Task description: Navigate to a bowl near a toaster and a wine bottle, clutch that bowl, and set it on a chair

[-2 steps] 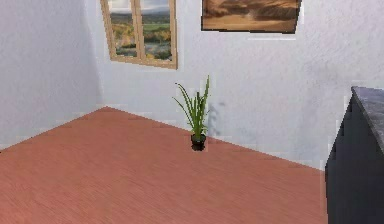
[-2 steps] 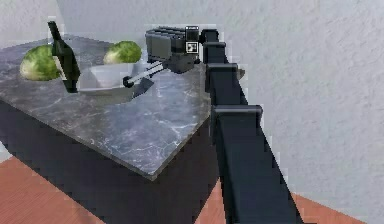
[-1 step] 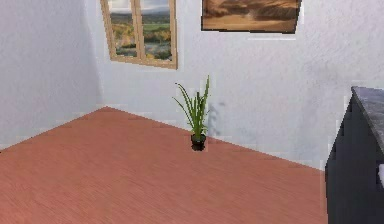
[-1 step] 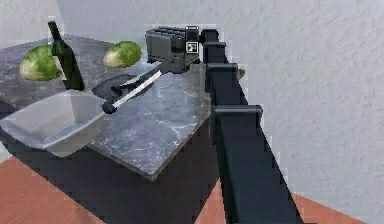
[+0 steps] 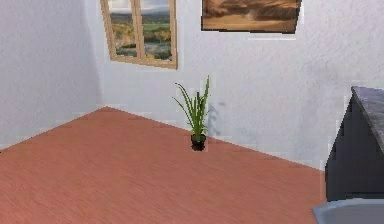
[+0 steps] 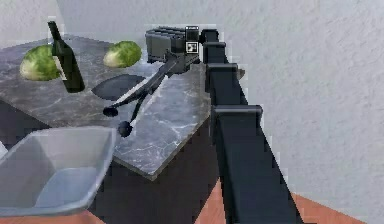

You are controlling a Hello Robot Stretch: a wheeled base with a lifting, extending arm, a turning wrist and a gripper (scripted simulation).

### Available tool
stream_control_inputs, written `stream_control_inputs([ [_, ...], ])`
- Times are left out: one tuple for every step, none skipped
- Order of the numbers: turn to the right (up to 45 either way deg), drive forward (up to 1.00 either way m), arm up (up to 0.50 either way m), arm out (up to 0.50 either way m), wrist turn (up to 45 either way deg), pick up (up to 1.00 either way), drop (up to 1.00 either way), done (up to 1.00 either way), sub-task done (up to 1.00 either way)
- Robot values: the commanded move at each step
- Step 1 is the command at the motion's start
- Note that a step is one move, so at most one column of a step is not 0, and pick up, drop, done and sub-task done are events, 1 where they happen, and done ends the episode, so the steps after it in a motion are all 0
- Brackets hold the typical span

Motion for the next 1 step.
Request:
stream_control_inputs([
  [0.0,0.0,0.0,-0.44,0.0,0.0,0.0,0.0,0.0],
])
